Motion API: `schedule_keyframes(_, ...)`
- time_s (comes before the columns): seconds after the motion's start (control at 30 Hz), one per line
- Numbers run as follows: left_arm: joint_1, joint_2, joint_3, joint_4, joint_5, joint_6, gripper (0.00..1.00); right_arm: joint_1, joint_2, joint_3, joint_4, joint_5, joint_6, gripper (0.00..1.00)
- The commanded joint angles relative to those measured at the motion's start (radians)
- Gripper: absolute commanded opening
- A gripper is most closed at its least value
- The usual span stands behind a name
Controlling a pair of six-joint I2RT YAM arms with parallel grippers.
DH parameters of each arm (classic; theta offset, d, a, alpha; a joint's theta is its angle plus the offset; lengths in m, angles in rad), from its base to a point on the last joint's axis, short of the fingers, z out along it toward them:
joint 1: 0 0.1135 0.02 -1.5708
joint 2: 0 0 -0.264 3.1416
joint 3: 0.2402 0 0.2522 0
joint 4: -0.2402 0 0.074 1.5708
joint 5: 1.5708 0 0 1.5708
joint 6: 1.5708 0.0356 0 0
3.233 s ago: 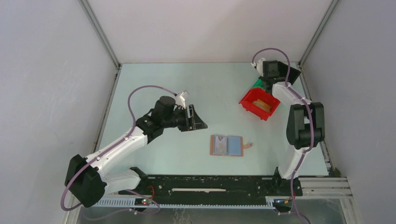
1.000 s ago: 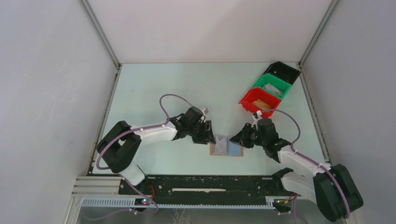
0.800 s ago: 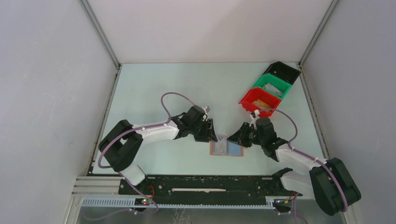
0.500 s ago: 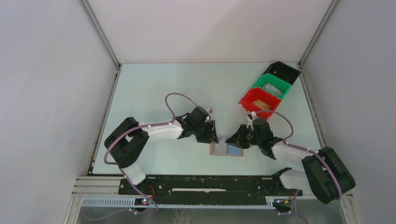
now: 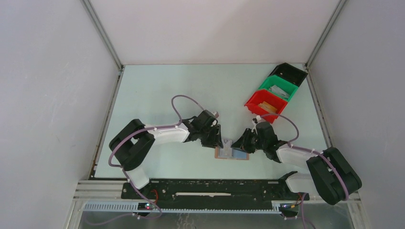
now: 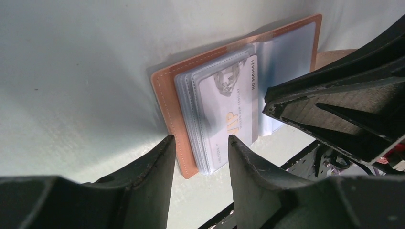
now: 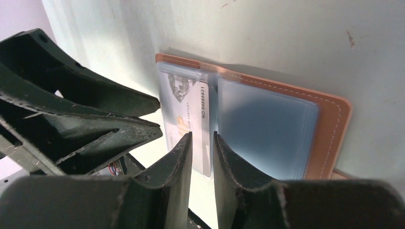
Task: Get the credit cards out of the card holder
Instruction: Remove the credit card from the card holder.
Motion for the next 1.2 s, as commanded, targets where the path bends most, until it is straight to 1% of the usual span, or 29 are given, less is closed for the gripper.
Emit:
schedule_keyframes(0.0,-0.019,-0.021,0.068,0.000,-0.039,0.032,0.50,0.012,0.004,0.006,-0.012,0.043,-0.008,0.31)
schedule_keyframes(0.33,-0.030,0.029,0.088,0.000,-0.012,0.047,0.50,0.013,0.058,0.002,0.031,0.025,0.011,0.31)
schedule_keyframes(0.47,-0.030,0.049,0.090,-0.006,-0.019,0.045,0.49,0.013,0.073,-0.009,0.076,0.002,0.034,0.30)
schedule_keyframes(0.67,-0.030,0.069,0.088,-0.011,-0.027,0.041,0.42,0.014,0.098,-0.027,0.156,-0.032,0.074,0.23)
schedule_keyframes(0.87,-0.030,0.087,0.091,-0.021,-0.037,0.042,0.24,0.013,0.083,-0.051,0.193,-0.034,0.103,0.15)
schedule_keyframes(0.93,-0.031,0.096,0.091,-0.021,-0.037,0.043,0.14,0.013,0.070,-0.060,0.201,-0.034,0.109,0.12)
schedule_keyframes(1.0,-0.030,0.102,0.091,-0.021,-0.037,0.042,0.01,0.012,0.052,-0.068,0.202,-0.031,0.112,0.08)
schedule_keyframes(1.1,-0.031,0.110,0.092,-0.023,-0.036,0.038,0.00,0.009,0.026,-0.076,0.193,-0.029,0.111,0.00)
schedule_keyframes(1.17,-0.030,0.115,0.092,-0.023,-0.037,0.036,0.00,0.006,0.009,-0.079,0.183,-0.029,0.108,0.00)
